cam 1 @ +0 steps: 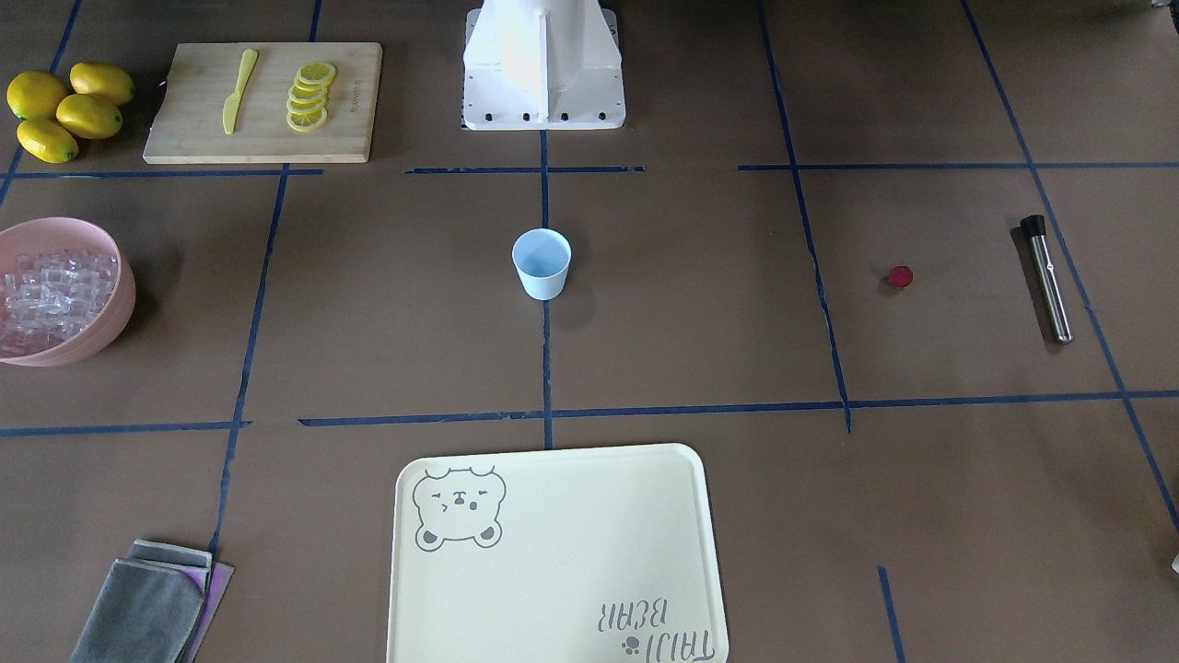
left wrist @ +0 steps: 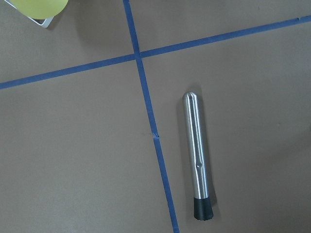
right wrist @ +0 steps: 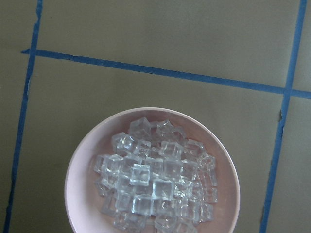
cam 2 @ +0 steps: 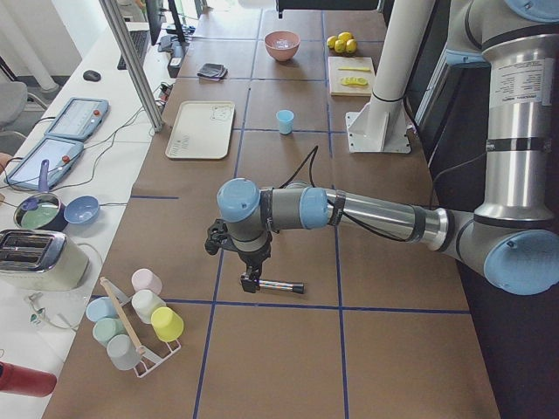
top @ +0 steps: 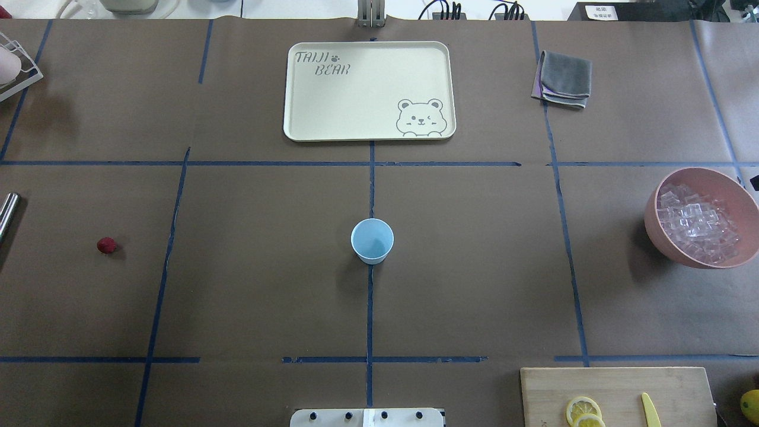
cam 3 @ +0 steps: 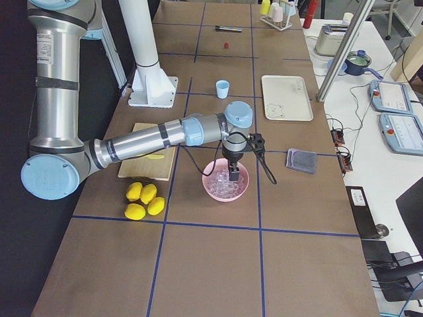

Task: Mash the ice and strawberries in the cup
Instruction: 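Lower the right gripper into the bowl and grasp an ice cube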

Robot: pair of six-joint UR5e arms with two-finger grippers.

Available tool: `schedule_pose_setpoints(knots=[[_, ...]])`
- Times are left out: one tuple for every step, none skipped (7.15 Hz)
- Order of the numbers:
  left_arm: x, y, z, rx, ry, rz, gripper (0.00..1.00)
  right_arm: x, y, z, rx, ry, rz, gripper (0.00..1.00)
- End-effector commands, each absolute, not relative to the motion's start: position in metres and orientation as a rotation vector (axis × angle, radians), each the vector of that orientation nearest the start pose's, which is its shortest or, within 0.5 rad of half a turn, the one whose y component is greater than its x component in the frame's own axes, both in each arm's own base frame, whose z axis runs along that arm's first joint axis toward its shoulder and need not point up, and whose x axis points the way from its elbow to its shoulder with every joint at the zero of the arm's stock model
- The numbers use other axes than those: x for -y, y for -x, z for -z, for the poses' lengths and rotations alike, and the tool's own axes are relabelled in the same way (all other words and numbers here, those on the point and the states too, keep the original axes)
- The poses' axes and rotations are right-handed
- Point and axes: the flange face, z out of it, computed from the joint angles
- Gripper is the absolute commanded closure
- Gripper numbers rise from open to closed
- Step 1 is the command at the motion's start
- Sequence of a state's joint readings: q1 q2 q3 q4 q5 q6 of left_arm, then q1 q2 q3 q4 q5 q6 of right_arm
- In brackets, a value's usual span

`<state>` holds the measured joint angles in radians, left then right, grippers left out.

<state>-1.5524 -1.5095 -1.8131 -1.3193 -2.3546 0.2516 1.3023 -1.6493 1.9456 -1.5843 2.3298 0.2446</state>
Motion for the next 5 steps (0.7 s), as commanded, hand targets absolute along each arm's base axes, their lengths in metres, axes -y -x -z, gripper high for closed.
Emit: schedule_pose_setpoints(knots=[[0.455,0.055,-0.594,-0.788,-0.023,-0.228,0.00,0.450,0.113,-0.511,0.781,-0.138,0.041,0.01],[0.455,0.055,-0.594,-0.788,-0.023,-0.228,0.00,0.437,0.122,-0.532,0.786,-0.149,0.060,0.01],[0.455,0.055,-0.594,-0.788,-0.022,-0.227,0.00,0.431,0.124,-0.552,0.793,-0.158,0.071,0.03],[0.455,0.055,-0.594,-0.788,-0.022,-0.227,0.00,0.431,0.130,-0.569,0.798,-0.157,0.079,0.06],[0.455,0.055,-0.595,-0.787,-0.020,-0.227,0.00,0.430,0.132,-0.571,0.808,-0.169,0.090,0.08]])
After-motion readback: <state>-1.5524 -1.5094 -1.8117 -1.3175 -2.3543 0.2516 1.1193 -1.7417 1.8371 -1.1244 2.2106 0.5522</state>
